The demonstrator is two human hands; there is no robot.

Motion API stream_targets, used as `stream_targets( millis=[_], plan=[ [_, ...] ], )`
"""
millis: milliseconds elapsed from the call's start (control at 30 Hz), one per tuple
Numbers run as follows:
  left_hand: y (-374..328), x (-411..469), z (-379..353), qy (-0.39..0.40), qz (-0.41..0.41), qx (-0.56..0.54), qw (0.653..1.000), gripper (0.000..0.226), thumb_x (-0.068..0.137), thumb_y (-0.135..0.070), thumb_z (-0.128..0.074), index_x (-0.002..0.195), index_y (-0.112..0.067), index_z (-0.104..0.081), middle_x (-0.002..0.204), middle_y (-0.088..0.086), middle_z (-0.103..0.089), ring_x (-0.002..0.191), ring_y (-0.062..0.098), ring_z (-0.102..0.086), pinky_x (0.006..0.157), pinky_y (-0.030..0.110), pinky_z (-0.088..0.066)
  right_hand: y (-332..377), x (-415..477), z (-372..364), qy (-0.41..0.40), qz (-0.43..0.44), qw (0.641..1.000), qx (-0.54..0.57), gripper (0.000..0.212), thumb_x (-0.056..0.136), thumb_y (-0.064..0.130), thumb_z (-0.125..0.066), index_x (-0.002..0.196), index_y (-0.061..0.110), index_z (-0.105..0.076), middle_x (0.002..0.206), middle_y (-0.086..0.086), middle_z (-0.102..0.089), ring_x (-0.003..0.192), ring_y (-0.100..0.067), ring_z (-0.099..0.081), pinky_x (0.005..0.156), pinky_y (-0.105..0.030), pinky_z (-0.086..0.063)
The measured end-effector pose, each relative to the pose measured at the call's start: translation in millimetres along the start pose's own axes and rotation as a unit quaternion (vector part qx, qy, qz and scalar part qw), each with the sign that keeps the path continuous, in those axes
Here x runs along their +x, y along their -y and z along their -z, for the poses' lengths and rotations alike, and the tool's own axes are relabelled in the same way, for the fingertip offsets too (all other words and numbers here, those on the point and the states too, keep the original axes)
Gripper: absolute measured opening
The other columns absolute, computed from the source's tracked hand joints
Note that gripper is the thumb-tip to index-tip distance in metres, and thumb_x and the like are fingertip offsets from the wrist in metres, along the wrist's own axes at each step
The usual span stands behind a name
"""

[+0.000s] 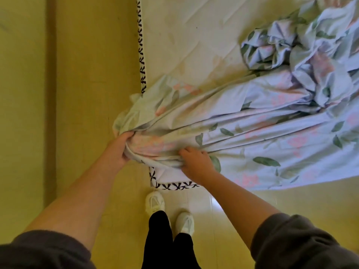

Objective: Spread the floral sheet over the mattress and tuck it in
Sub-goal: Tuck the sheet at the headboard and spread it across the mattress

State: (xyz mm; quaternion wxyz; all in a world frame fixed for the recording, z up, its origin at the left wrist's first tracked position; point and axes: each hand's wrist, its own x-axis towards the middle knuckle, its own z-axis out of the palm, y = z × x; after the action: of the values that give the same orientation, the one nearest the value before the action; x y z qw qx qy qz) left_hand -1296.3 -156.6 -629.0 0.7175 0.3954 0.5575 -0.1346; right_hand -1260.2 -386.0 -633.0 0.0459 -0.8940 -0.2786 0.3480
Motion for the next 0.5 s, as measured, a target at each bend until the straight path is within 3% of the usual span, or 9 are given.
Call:
stream_targets(
  millis=[33, 100, 167, 267, 333, 400, 433, 500],
  plan=[
    [3, 0, 9, 0.000, 0.011, 0.013, 1.000, 0.028, 0.090, -0.024, -0.060, 0.115, -0.014, -0.063, 0.095, 0.003, -0.068, 0.079, 0.015, -0.064, 0.060, 0.030, -0.053, 0, 6, 4, 0.011, -0.036, 0.996, 0.079, 0.030, 0.091, 0.024, -0.049, 0.117, 0.014, -0.058, 0.113, -0.008, -0.062, 0.102, -0.028, -0.059, 0.086, -0.037, -0.047],
    [7, -6, 26, 0.026, 0.047, 0.025, 0.998, 0.025, 0.090, -0.031, -0.059, 0.110, -0.017, -0.065, 0.086, 0.000, -0.070, 0.072, 0.014, -0.066, 0.051, 0.024, -0.054, -12, 16, 10, 0.089, -0.079, 0.967, 0.225, 0.032, 0.095, 0.025, -0.040, 0.097, 0.004, -0.065, 0.087, -0.010, -0.065, 0.080, -0.023, -0.060, 0.086, -0.043, -0.052],
    [13, -11, 42, 0.068, 0.097, 0.030, 0.993, 0.023, 0.093, -0.037, -0.052, 0.099, -0.020, -0.065, 0.074, -0.001, -0.072, 0.061, 0.012, -0.069, 0.046, 0.022, -0.054, -29, 18, 13, 0.149, -0.088, 0.938, 0.301, 0.041, 0.092, 0.032, -0.038, 0.089, 0.001, -0.065, 0.084, -0.011, -0.066, 0.079, -0.023, -0.061, 0.091, -0.048, -0.050],
    [21, -18, 52, 0.096, 0.101, 0.013, 0.990, 0.024, 0.094, -0.038, -0.049, 0.099, -0.019, -0.065, 0.075, 0.000, -0.074, 0.062, 0.013, -0.070, 0.047, 0.024, -0.055, -40, 17, 11, 0.121, -0.127, 0.907, 0.383, 0.039, 0.087, 0.030, -0.043, 0.096, -0.002, -0.063, 0.091, -0.015, -0.065, 0.085, -0.027, -0.059, 0.092, -0.049, -0.048],
    [25, -19, 50, 0.076, 0.081, -0.014, 0.994, 0.028, 0.093, -0.044, -0.050, 0.103, -0.023, -0.065, 0.083, -0.001, -0.075, 0.072, 0.014, -0.071, 0.052, 0.027, -0.057, -35, 15, 9, 0.007, -0.146, 0.923, 0.355, 0.028, 0.092, 0.021, -0.046, 0.096, -0.001, -0.064, 0.085, -0.011, -0.060, 0.076, -0.021, -0.053, 0.078, -0.038, -0.048],
    [27, -20, 49, 0.033, 0.063, -0.019, 0.997, 0.027, 0.092, -0.047, -0.051, 0.104, -0.026, -0.064, 0.090, -0.002, -0.074, 0.082, 0.015, -0.068, 0.055, 0.027, -0.058, -27, 8, 6, -0.175, -0.126, 0.952, 0.218, 0.014, 0.091, 0.021, -0.051, 0.091, 0.012, -0.061, 0.084, -0.002, -0.058, 0.071, -0.017, -0.053, 0.070, -0.032, -0.048],
    [28, -19, 51, 0.005, 0.059, -0.025, 0.998, 0.025, 0.093, -0.046, -0.051, 0.103, -0.026, -0.063, 0.093, -0.002, -0.072, 0.084, 0.014, -0.066, 0.055, 0.027, -0.057, -22, 1, 6, -0.203, -0.094, 0.962, 0.155, 0.010, 0.090, 0.025, -0.053, 0.091, 0.016, -0.057, 0.082, 0.001, -0.057, 0.068, -0.016, -0.053, 0.066, -0.031, -0.049],
    [30, -20, 55, -0.044, 0.063, -0.032, 0.997, 0.023, 0.096, -0.042, -0.049, 0.100, -0.022, -0.060, 0.092, -0.001, -0.066, 0.080, 0.014, -0.063, 0.046, 0.023, -0.053, -11, -16, 2, -0.131, 0.000, 0.988, 0.087, 0.018, 0.089, 0.035, -0.054, 0.097, 0.019, -0.051, 0.080, 0.002, -0.057, 0.065, -0.017, -0.054, 0.060, -0.033, -0.050]
  ],
)
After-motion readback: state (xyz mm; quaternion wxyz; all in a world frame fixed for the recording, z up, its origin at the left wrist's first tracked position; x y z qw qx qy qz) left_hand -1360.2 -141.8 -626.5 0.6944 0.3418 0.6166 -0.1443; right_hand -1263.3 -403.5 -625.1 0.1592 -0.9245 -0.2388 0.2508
